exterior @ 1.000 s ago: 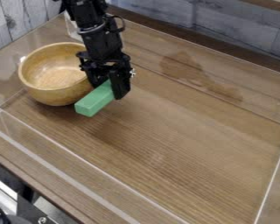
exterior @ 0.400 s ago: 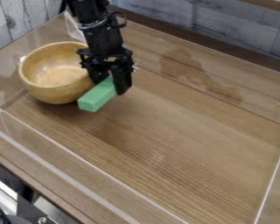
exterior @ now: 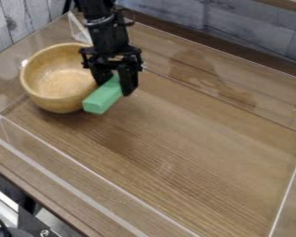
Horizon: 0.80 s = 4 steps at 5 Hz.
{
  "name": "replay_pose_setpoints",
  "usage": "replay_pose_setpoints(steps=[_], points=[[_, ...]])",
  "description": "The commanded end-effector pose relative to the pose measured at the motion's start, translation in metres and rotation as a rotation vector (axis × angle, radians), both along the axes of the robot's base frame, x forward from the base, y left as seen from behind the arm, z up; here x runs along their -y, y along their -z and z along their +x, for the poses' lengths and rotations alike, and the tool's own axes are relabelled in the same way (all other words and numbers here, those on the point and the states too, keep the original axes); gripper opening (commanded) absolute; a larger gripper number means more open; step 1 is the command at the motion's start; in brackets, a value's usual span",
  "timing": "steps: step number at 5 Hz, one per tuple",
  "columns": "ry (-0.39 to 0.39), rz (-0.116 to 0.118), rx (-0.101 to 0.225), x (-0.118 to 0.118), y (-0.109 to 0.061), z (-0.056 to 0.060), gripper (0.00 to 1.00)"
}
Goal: Move green object from inside the wooden bowl to the table next to it
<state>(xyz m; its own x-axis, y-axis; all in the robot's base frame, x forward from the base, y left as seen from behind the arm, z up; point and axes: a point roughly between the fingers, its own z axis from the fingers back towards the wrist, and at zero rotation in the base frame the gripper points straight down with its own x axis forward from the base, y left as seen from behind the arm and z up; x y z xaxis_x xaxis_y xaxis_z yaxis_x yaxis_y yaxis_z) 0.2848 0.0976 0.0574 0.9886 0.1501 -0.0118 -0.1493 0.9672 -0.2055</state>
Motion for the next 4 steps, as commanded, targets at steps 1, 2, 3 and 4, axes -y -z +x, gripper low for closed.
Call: replay_pose_setpoints(steps=[1, 2, 3, 4], points=[[-0.003, 0.045, 0.074, -0.015, -0.026, 0.014, 0.0], [-0.008, 0.051, 0.062, -0.026, -0.024, 0.015, 0.0], [-0.037, 0.055, 0.049, -0.039, -0.012, 0.02, 0.0], [-0.061, 0.058, 0.039, -0.049, -0.001, 0.025, 0.0]])
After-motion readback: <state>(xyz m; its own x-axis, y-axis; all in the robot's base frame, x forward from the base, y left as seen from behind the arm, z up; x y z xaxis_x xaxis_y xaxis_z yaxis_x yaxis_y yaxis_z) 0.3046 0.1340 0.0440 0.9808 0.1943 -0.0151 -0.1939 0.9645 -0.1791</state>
